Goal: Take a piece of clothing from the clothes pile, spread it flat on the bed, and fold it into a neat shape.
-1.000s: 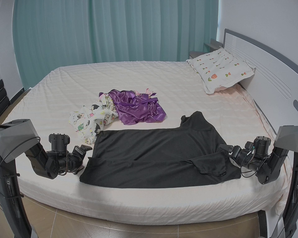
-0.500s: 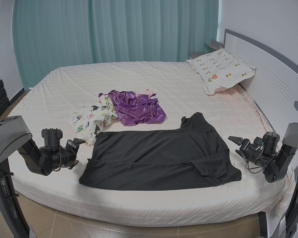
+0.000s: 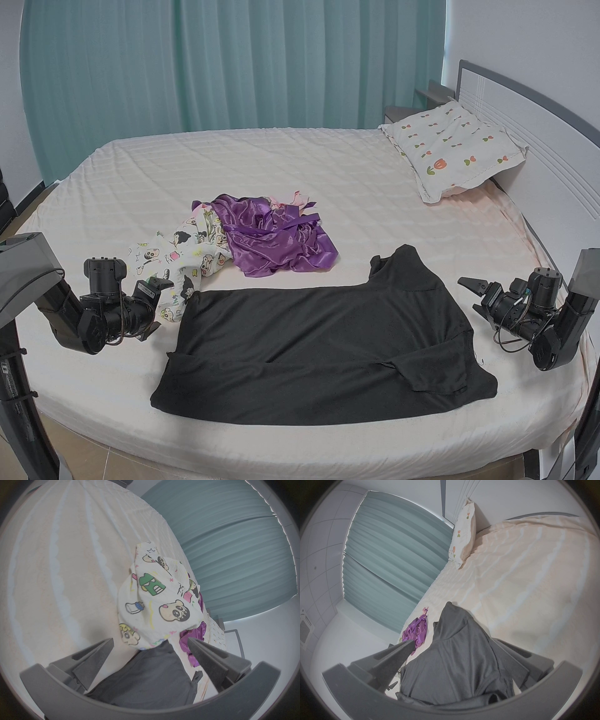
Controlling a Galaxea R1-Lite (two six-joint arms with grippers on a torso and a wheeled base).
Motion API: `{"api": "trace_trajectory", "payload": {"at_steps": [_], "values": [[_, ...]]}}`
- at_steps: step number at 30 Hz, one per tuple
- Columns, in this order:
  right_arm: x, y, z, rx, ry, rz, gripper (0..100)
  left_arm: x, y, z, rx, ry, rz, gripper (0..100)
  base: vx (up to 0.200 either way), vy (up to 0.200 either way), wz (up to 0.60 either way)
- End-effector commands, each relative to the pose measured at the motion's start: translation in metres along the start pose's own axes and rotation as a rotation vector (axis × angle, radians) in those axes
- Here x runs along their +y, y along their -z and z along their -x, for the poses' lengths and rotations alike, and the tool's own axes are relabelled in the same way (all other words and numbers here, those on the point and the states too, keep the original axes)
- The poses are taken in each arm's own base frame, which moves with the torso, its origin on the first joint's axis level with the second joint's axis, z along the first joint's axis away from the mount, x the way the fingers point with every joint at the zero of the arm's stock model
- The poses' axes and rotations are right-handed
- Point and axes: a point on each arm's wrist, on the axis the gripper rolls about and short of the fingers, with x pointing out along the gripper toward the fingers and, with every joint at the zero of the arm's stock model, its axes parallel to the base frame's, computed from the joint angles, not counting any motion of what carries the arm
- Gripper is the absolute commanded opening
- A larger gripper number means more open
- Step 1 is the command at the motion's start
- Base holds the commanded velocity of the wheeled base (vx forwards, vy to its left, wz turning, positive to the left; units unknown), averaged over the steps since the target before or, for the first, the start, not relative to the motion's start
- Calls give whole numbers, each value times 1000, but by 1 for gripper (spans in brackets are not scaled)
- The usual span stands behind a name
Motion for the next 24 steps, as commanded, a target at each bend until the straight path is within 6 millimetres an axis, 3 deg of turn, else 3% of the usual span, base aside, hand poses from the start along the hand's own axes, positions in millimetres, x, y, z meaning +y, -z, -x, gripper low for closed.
{"api": "trace_trajectory", "payload": {"at_steps": [1,7,13,19,24], "values": [[0,0,0,0,2,1,100,1,0,0,1,-2,2,100,0,0,0],[-1,2,0,8,3,1,100,1,2,-1,9,-9,5,100,0,0,0],[-1,3,0,10,5,0,100,-2,7,1,18,-2,-2,100,0,-200,0],[-2,3,0,11,6,1,100,-18,14,19,25,45,-37,100,0,0,0],[-2,4,0,14,7,-2,100,-20,21,22,42,48,-126,100,0,0,0]]}}
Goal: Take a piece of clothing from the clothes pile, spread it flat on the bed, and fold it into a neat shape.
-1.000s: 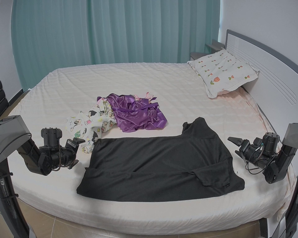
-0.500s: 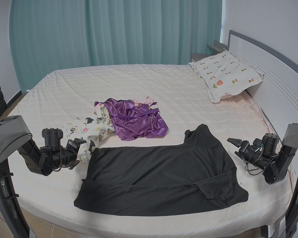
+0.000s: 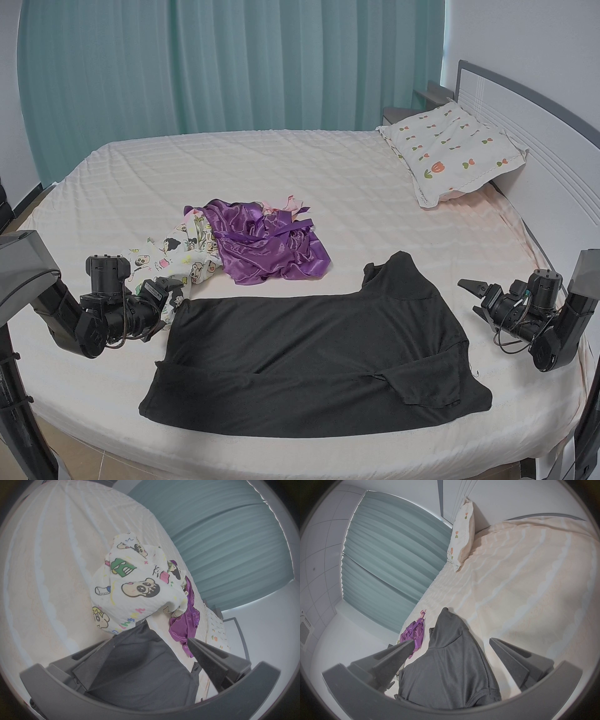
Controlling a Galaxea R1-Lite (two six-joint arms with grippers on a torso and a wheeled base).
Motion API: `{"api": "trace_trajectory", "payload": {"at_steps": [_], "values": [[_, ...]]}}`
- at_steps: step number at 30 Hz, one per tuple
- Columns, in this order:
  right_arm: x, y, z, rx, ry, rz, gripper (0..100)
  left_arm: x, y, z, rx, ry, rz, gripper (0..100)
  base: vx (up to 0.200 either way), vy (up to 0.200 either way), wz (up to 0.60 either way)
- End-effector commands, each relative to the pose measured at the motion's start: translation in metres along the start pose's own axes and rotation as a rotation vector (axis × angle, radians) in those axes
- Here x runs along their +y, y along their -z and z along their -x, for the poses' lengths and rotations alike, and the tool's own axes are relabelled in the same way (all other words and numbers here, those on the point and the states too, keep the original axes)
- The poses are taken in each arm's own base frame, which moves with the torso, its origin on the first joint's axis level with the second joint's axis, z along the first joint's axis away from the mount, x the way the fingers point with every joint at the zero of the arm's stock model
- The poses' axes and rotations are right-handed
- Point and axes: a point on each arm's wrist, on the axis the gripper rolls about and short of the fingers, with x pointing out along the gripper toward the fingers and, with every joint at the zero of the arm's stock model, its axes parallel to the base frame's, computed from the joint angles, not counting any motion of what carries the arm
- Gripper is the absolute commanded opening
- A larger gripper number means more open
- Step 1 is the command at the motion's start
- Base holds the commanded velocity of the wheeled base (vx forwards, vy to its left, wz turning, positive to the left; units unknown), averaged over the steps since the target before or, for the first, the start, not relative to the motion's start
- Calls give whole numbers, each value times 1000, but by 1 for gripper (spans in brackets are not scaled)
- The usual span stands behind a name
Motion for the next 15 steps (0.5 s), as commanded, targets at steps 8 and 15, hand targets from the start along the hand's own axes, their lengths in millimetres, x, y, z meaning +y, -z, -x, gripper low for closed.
{"api": "trace_trajectory", "payload": {"at_steps": [8,15], "values": [[-1,5,3,16,10,-5,100,-21,-3,-3,55,-35,-225,100,0,0,0],[-1,9,5,31,15,3,100,-33,-16,-35,83,-69,-263,100,0,0,0]]}}
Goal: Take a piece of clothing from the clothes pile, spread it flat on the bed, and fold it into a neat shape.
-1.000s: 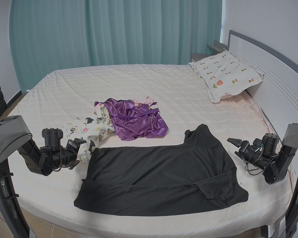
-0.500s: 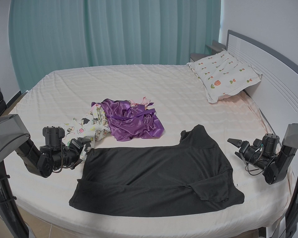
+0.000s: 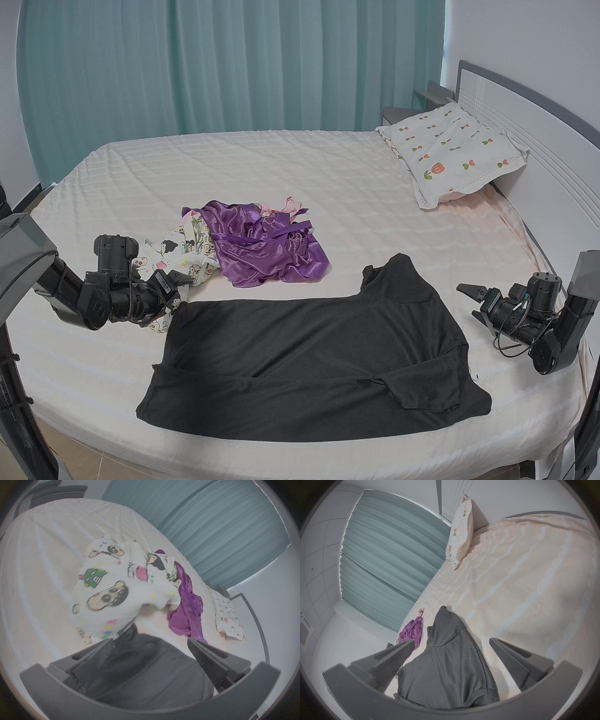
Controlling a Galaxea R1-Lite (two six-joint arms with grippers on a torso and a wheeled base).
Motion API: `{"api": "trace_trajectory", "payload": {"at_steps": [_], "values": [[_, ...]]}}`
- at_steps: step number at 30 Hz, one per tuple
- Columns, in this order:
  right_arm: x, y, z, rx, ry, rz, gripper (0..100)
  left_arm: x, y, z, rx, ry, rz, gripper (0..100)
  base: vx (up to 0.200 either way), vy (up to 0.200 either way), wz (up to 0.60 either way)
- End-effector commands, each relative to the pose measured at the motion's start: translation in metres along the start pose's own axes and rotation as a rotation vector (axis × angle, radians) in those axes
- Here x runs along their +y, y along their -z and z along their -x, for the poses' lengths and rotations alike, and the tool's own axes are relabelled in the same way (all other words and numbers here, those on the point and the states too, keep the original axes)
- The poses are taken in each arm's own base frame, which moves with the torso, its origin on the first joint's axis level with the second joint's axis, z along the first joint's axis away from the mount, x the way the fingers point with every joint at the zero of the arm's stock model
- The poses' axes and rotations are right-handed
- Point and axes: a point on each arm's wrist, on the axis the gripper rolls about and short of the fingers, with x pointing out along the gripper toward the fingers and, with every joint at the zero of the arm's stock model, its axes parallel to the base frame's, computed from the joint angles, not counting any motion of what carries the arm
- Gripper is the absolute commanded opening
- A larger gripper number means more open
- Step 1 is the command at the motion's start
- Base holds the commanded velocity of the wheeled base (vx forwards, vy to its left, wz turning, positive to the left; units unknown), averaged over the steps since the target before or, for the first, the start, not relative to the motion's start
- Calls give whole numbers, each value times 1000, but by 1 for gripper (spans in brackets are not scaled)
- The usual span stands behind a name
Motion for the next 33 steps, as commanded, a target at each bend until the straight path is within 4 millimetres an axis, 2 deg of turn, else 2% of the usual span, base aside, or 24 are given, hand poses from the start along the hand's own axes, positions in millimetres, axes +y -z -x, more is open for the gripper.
{"api": "trace_trajectory", "payload": {"at_steps": [1,6,10,13,16,18,20,21,26,29,33], "values": [[0,5,3,13,4,9,100,-5,-13,-32,14,-10,-7,100,0,0,0],[-2,6,3,13,4,12,100,3,-15,-60,21,-23,14,100,0,0,0],[-3,7,2,15,6,10,100,10,-13,-75,25,-38,60,100,0,0,0],[-4,7,2,15,9,10,100,36,-23,-85,-3,-86,30,100,0,0,0],[-4,8,2,18,9,10,100,50,-40,-82,-50,-108,12,100,0,0,0],[-6,9,1,23,14,9,100,63,-61,-77,-118,-123,34,100,0,0,0],[-7,10,0,25,16,14,100,68,-67,-76,-141,-128,38,100,0,0,0],[-7,10,0,26,16,19,100,78,-78,-74,-190,-134,49,100,0,0,0],[-7,11,1,29,19,22,100,99,-105,-61,-285,-142,67,100,0,0,0],[-8,11,1,30,20,22,100,104,-112,-55,-299,-145,79,100,0,0,0],[-8,11,1,30,20,23,100,88,-117,-35,-322,-110,95,100,0,0,0]]}}
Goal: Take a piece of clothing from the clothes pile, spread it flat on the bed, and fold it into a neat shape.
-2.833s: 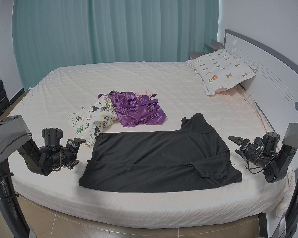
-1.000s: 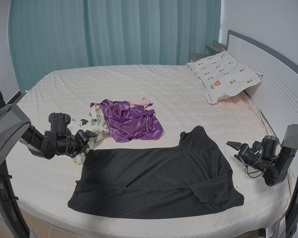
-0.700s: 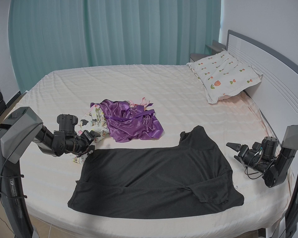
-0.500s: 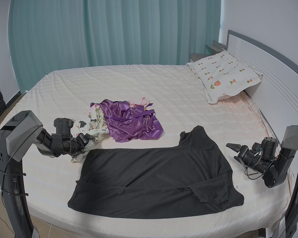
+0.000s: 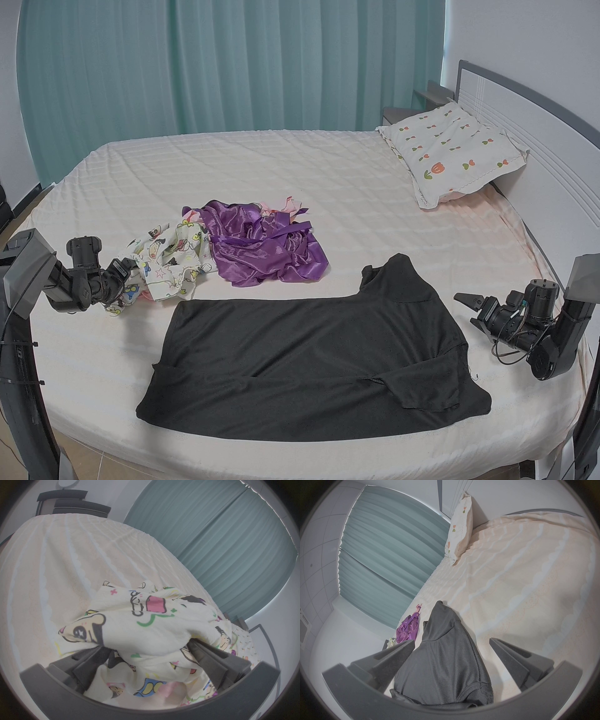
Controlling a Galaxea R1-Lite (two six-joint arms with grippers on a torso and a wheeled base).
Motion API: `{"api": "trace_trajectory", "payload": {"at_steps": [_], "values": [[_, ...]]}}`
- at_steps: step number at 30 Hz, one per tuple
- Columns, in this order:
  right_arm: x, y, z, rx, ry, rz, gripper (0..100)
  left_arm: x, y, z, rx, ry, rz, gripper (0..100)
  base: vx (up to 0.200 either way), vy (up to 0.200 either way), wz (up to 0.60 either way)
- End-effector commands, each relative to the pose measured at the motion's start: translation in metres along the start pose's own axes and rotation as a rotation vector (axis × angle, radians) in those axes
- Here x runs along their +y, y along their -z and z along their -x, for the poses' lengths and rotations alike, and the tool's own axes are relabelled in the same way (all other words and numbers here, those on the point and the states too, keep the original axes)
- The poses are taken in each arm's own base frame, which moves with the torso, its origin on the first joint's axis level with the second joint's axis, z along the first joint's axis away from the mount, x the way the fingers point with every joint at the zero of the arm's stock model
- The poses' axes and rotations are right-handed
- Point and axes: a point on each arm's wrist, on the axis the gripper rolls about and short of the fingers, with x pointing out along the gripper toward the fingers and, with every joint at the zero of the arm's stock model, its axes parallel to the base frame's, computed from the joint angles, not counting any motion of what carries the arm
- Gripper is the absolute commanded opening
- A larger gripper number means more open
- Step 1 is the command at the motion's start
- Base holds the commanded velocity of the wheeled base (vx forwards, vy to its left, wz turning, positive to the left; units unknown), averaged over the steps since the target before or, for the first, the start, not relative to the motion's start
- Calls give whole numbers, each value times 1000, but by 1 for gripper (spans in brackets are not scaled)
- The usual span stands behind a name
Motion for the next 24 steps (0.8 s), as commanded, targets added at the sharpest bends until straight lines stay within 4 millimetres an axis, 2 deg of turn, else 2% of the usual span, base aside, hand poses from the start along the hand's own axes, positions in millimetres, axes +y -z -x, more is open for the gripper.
{"api": "trace_trajectory", "payload": {"at_steps": [1,2,3,4,6,12,15,18,24], "values": [[-1,1,0,3,2,-1,100,-11,-13,20,-27,33,24,100,0,0,0],[-1,1,0,3,2,-1,100,-25,-16,31,-28,75,45,100,0,0,0],[-1,1,0,2,3,-2,100,-28,-17,33,-28,85,50,100,0,0,0],[-1,0,0,1,2,1,100,-47,-19,47,-12,157,84,100,0,0,0],[-1,0,0,1,2,-1,100,-66,-22,64,2,227,115,100,0,0,0],[-1,0,0,1,2,1,100,-105,-19,95,8,317,87,100,0,0,0],[-1,0,0,1,2,1,100,-109,-18,101,17,320,73,100,0,0,0],[-1,1,0,2,3,0,100,-104,-13,102,66,264,-12,100,0,0,0],[-1,1,0,2,3,0,100,-99,-1,102,156,234,-37,100,0,0,0]]}}
